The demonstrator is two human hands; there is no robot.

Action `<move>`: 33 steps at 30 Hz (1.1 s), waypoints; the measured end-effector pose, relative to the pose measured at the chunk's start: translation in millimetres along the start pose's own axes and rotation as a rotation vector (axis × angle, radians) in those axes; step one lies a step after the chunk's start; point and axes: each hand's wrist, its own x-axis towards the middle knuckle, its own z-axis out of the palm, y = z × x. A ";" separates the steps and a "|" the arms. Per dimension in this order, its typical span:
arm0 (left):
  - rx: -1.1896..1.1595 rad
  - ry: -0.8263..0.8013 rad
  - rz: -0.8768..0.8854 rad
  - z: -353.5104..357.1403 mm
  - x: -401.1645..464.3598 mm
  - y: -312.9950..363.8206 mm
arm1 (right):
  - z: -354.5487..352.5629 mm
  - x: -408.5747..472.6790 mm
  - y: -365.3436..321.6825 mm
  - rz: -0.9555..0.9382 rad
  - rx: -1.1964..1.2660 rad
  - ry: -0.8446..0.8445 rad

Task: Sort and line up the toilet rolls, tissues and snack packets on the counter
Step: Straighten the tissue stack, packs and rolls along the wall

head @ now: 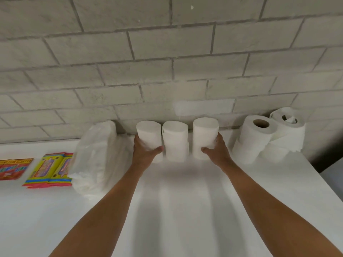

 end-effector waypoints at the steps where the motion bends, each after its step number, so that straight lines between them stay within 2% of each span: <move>1: 0.002 0.006 -0.011 1.4 1.3 2.4 | 2.5 5.7 3.8 -0.008 -0.008 -0.003; 23: 0.004 0.086 -0.022 28.4 0.2 1.6 | 15.9 3.2 5.1 -0.050 -0.021 -0.007; 33: 0.023 0.141 -0.019 22.0 11.0 -8.0 | 19.4 -0.5 9.3 -0.001 -0.049 0.208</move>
